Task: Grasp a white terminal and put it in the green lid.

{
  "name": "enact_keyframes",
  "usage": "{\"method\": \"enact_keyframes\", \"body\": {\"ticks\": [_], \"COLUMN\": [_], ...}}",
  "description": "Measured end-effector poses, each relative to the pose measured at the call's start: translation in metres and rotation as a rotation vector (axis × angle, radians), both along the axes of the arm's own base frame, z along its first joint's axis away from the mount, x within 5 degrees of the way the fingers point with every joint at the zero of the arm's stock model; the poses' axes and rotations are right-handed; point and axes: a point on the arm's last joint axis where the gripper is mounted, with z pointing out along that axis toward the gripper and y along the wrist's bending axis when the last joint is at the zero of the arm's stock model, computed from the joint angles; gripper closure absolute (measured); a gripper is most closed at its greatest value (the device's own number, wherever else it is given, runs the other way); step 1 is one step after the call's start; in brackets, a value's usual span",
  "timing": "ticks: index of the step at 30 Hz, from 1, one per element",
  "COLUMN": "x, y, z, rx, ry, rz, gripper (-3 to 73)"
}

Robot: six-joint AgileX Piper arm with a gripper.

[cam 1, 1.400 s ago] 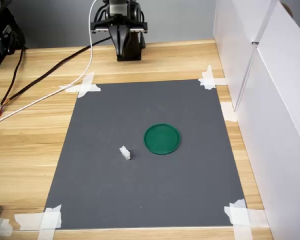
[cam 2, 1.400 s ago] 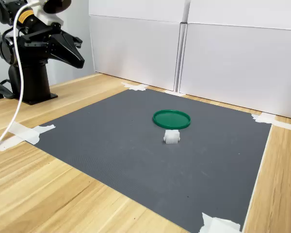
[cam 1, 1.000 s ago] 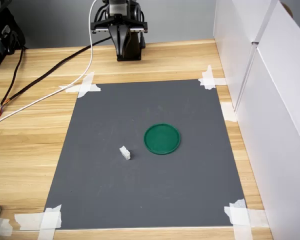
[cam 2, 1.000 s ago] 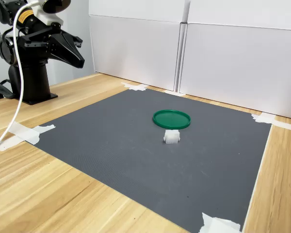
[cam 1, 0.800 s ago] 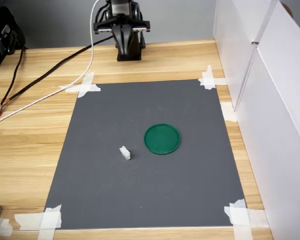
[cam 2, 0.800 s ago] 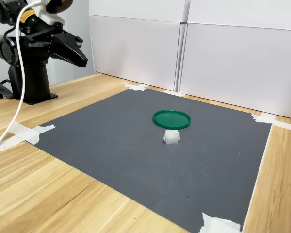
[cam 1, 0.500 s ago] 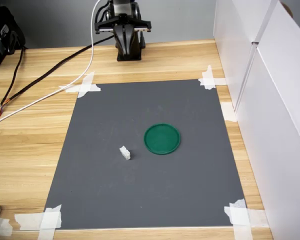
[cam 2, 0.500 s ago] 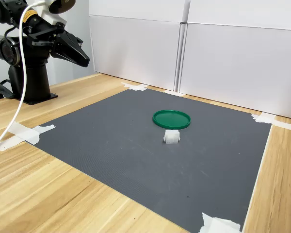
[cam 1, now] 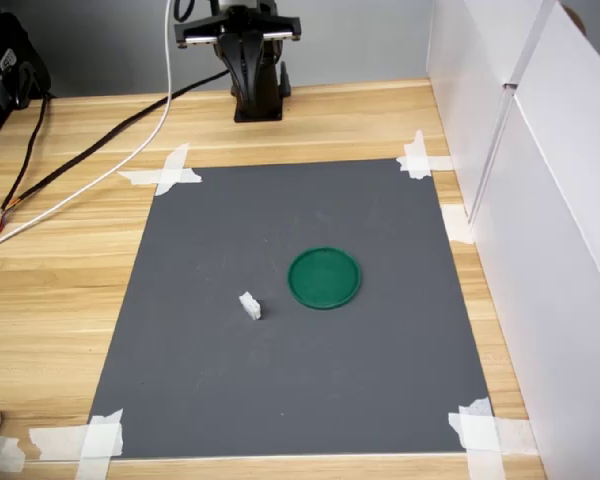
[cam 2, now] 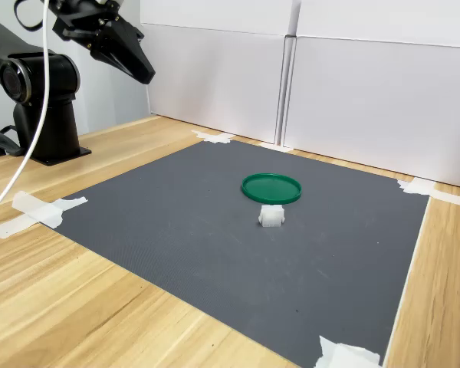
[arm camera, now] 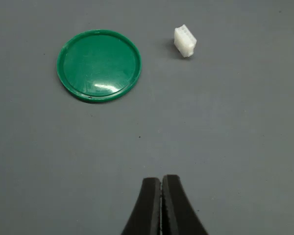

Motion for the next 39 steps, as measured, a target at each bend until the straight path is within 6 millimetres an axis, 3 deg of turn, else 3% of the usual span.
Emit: {"method": "enact_keyframes", "body": {"ticks": [12, 24, 34, 39], "x": [0.076, 0.148, 0.184, 0.199], "y": [0.002, 0.004, 0.007, 0.011], "z": [0.021, 0.039, 0.043, 0.041], "rx": [-0.126, -0.254, -0.296, -0.356], "ry": [0.351, 0.387, 0.419, 0.458], "rz": [0.031, 0.112, 0.157, 0.272], "gripper": [71.6, 71.6, 71.6, 68.8]}}
